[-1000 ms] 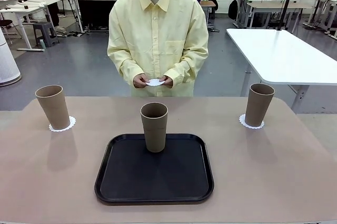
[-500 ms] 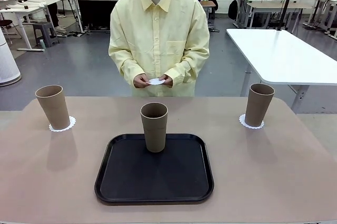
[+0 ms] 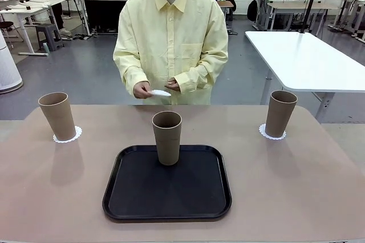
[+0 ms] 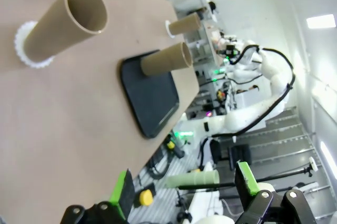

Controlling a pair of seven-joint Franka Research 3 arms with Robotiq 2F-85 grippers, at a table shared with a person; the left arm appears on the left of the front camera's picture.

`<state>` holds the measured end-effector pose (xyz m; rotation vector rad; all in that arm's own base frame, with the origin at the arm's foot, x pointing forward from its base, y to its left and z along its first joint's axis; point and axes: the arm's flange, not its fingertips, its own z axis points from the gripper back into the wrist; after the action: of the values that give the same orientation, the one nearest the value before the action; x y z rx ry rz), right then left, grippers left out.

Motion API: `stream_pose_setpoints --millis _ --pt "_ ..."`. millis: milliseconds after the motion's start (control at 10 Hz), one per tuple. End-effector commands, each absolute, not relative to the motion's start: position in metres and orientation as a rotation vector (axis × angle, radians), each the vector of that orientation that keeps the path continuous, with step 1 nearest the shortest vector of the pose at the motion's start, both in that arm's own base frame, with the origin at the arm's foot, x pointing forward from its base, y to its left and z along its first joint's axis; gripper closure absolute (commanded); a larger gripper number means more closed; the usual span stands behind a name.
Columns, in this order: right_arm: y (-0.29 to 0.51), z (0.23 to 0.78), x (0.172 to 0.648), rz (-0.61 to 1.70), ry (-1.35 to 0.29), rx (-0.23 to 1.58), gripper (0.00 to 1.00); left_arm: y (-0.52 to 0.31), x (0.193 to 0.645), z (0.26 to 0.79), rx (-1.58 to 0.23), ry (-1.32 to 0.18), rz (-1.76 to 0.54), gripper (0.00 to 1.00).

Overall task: Place coasters on the table and set cups on them.
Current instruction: Take one Reusable plastic cup from the Flat Tray and place it on a coaster set by the human.

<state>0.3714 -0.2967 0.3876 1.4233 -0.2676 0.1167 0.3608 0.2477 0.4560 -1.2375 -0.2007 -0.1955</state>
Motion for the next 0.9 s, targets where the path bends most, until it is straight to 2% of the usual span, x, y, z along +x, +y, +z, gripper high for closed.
stream_pose_setpoints --millis 0,800 --pt "-0.2968 0.3885 0.3719 0.102 -0.258 1.417 0.00 0.2491 0.3601 0.4567 -1.240 -0.198 -0.184 0.00" --pt "-0.2968 0.3885 0.3719 0.102 -0.258 1.417 0.00 0.2491 0.3601 0.4567 -1.240 -0.198 -0.184 0.00"
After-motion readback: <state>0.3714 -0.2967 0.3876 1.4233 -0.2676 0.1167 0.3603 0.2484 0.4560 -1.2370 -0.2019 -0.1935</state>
